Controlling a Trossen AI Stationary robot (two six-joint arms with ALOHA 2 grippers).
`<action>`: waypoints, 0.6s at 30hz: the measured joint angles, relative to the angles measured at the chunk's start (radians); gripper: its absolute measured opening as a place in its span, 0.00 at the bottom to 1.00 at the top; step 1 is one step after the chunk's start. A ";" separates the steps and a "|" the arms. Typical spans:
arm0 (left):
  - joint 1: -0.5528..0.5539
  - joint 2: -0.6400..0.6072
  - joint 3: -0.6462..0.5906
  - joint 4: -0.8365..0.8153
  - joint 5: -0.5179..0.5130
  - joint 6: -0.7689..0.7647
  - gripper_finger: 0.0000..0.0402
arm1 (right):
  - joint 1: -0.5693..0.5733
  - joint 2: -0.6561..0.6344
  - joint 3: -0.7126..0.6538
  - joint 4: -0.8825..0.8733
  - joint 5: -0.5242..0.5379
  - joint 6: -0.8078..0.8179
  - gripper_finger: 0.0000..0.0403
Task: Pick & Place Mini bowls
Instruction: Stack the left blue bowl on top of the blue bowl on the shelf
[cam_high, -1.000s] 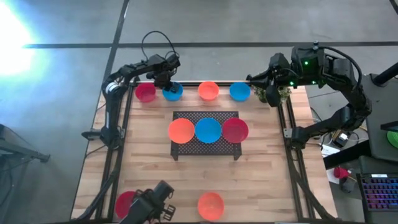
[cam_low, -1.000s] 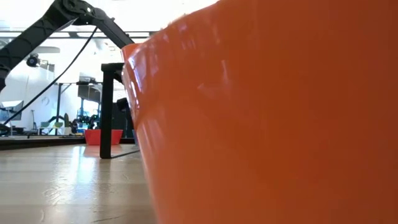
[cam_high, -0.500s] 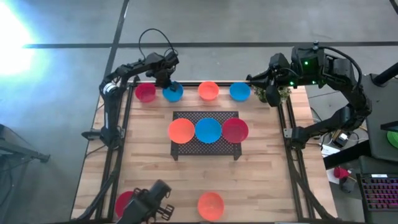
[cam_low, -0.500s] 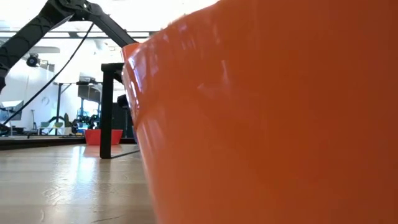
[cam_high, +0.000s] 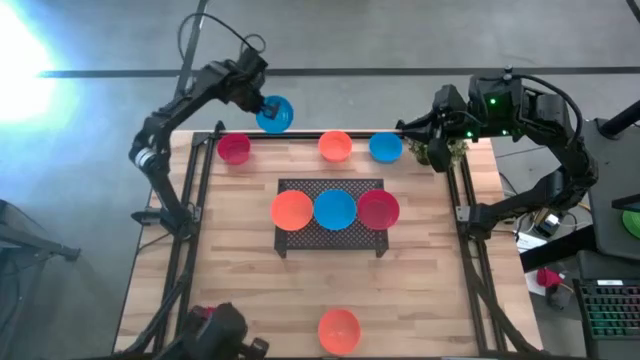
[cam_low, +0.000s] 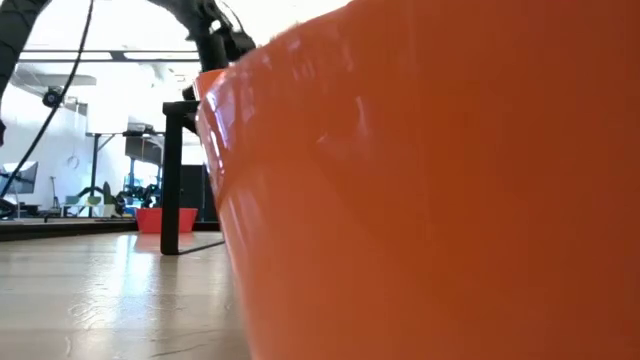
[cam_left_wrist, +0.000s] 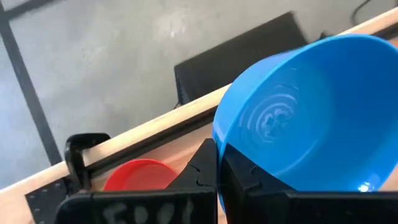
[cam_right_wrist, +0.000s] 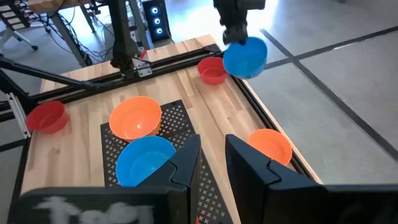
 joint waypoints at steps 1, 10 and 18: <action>-0.009 -0.009 0.023 -0.026 0.001 0.000 0.00 | 0.000 0.000 0.000 0.000 0.000 -0.005 0.18; -0.150 -0.027 0.199 -0.158 0.003 -0.009 0.00 | 0.000 0.000 0.000 0.000 0.000 -0.036 0.18; -0.329 -0.018 0.256 -0.149 0.018 -0.033 0.00 | 0.000 0.000 0.000 0.000 0.000 -0.037 0.18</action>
